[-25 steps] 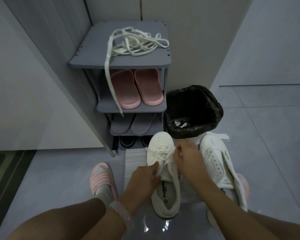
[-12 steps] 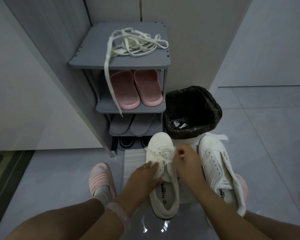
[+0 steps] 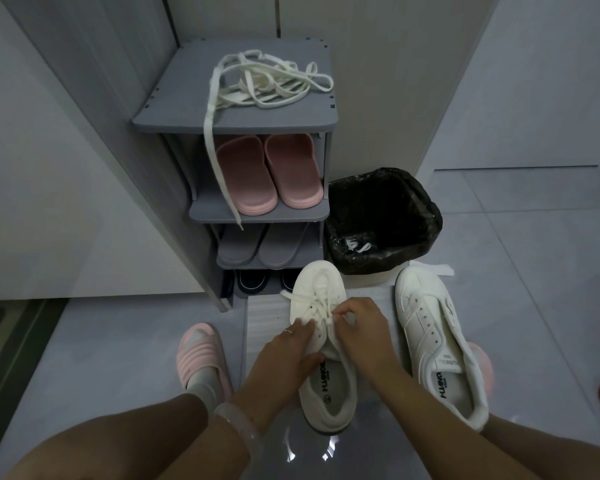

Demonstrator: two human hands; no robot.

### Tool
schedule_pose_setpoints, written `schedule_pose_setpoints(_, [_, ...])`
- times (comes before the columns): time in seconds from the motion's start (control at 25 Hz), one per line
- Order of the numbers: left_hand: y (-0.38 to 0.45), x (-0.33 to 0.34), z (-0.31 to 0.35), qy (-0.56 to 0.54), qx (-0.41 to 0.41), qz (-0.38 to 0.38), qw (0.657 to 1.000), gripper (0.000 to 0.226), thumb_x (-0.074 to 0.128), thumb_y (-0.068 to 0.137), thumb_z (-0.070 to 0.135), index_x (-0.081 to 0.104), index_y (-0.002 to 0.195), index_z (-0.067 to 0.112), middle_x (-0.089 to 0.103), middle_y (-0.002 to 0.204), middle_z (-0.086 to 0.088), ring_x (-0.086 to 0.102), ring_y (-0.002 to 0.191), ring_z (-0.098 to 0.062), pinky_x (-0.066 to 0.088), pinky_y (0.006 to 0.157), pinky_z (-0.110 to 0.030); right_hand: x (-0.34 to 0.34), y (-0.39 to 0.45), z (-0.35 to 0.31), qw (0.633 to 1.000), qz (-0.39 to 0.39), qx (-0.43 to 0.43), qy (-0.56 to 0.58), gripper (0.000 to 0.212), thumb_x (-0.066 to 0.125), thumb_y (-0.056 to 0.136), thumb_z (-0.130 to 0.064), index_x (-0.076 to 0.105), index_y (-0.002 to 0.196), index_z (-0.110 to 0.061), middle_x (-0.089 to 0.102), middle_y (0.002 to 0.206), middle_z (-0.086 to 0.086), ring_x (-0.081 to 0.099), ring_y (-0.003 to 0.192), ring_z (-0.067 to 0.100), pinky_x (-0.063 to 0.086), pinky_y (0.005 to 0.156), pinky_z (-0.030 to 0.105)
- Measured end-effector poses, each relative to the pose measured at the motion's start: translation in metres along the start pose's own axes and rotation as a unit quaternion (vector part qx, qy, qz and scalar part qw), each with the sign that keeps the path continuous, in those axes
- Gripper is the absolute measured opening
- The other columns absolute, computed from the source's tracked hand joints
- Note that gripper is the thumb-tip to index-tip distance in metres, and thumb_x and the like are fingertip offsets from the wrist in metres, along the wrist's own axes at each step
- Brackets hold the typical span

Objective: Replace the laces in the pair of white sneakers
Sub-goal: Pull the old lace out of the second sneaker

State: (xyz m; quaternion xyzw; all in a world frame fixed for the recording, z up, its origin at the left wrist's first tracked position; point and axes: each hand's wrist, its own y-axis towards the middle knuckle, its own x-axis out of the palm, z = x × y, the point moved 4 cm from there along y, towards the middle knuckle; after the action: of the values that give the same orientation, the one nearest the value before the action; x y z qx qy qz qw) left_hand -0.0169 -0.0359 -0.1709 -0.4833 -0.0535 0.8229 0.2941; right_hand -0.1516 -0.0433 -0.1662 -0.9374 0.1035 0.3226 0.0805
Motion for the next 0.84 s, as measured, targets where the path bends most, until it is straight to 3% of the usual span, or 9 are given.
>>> schedule_pose_setpoints(0.12, [0.001,-0.001,0.001,0.007,-0.006,-0.011,1.0,0.061,0.043,0.096,0.037,0.016,0.148,0.021,0.012,0.157,-0.003,0.018,0.143,-0.015,0.016,0.11,-0.022,-0.033,0.023,-0.013,0.994,0.09,0.018,0.057,0.013,0.052,0.085,0.003,0.061,0.076,0.002,0.055,0.085,0.015,0.053,0.086,0.022,0.041,0.077,0.025])
schedule_pose_setpoints(0.2, [0.001,0.0,0.0,0.005,-0.009,-0.014,1.0,0.061,0.043,0.096,0.038,0.015,0.148,0.021,0.011,0.157,-0.003,0.017,0.143,-0.015,0.016,0.11,-0.022,-0.052,0.035,-0.009,0.988,0.112,0.058,0.092,0.014,0.054,0.088,-0.004,0.065,0.081,-0.008,0.059,0.09,0.007,0.053,0.085,0.016,0.039,0.076,0.024])
schedule_pose_setpoints(0.32, [0.001,0.0,0.0,-0.001,-0.008,-0.005,1.0,0.061,0.044,0.095,0.038,0.018,0.147,0.021,0.014,0.157,-0.003,0.019,0.143,-0.014,0.017,0.109,-0.02,-0.026,0.019,-0.001,0.995,-0.037,0.088,0.012,0.014,0.06,0.088,-0.021,0.07,0.087,-0.011,0.059,0.083,-0.004,0.054,0.079,0.009,0.037,0.063,0.016])
schedule_pose_setpoints(0.4, [-0.001,-0.001,0.001,0.0,-0.009,-0.001,1.0,0.06,0.044,0.096,0.038,0.017,0.147,0.021,0.014,0.157,-0.003,0.02,0.142,-0.015,0.017,0.108,-0.021,0.001,0.002,0.002,0.995,-0.071,0.056,-0.035,0.008,0.062,0.086,-0.019,0.065,0.082,-0.012,0.057,0.087,-0.001,0.05,0.077,0.007,0.035,0.062,0.006])
schedule_pose_setpoints(0.48, [-0.001,0.0,0.0,-0.001,-0.01,0.0,1.0,0.06,0.043,0.096,0.038,0.017,0.147,0.021,0.013,0.157,-0.002,0.02,0.142,-0.014,0.018,0.108,-0.021,0.002,0.004,-0.002,0.999,-0.018,0.023,-0.032,0.009,0.059,0.086,-0.011,0.057,0.077,-0.012,0.054,0.09,0.003,0.049,0.078,0.011,0.034,0.065,0.008])
schedule_pose_setpoints(0.56, [-0.001,0.0,0.0,0.001,-0.008,-0.003,1.0,0.06,0.043,0.096,0.038,0.017,0.148,0.022,0.014,0.157,-0.001,0.02,0.142,-0.013,0.018,0.109,-0.021,-0.03,0.019,-0.014,0.994,0.091,0.013,0.065,0.009,0.057,0.088,-0.009,0.057,0.079,-0.011,0.054,0.093,0.004,0.05,0.081,0.013,0.035,0.071,0.012])
schedule_pose_setpoints(0.64, [-0.001,-0.002,0.001,0.003,-0.005,-0.003,1.0,0.06,0.043,0.096,0.038,0.018,0.147,0.022,0.015,0.157,-0.001,0.02,0.142,-0.013,0.018,0.11,-0.022,-0.066,0.031,-0.022,0.972,0.189,0.005,0.141,0.006,0.059,0.088,-0.013,0.06,0.082,-0.012,0.055,0.095,0.004,0.051,0.079,0.007,0.037,0.07,0.008])
schedule_pose_setpoints(0.68, [-0.001,-0.002,0.001,0.003,-0.004,0.0,1.0,0.06,0.043,0.096,0.038,0.018,0.147,0.021,0.016,0.157,-0.001,0.02,0.142,-0.013,0.018,0.11,-0.022,-0.071,0.033,-0.021,0.972,0.191,0.018,0.139,0.007,0.06,0.088,-0.016,0.062,0.085,-0.011,0.057,0.095,0.005,0.052,0.08,0.008,0.037,0.068,0.007])
schedule_pose_setpoints(0.84, [0.0,-0.001,0.0,-0.005,-0.01,0.006,1.0,0.061,0.046,0.095,0.039,0.021,0.147,0.021,0.02,0.155,0.001,0.022,0.141,-0.012,0.019,0.109,-0.02,-0.019,0.011,0.005,0.98,-0.051,0.18,0.075,0.022,0.059,0.089,-0.029,0.065,0.097,-0.009,0.064,0.097,0.005,0.057,0.087,0.016,0.041,0.068,0.021])
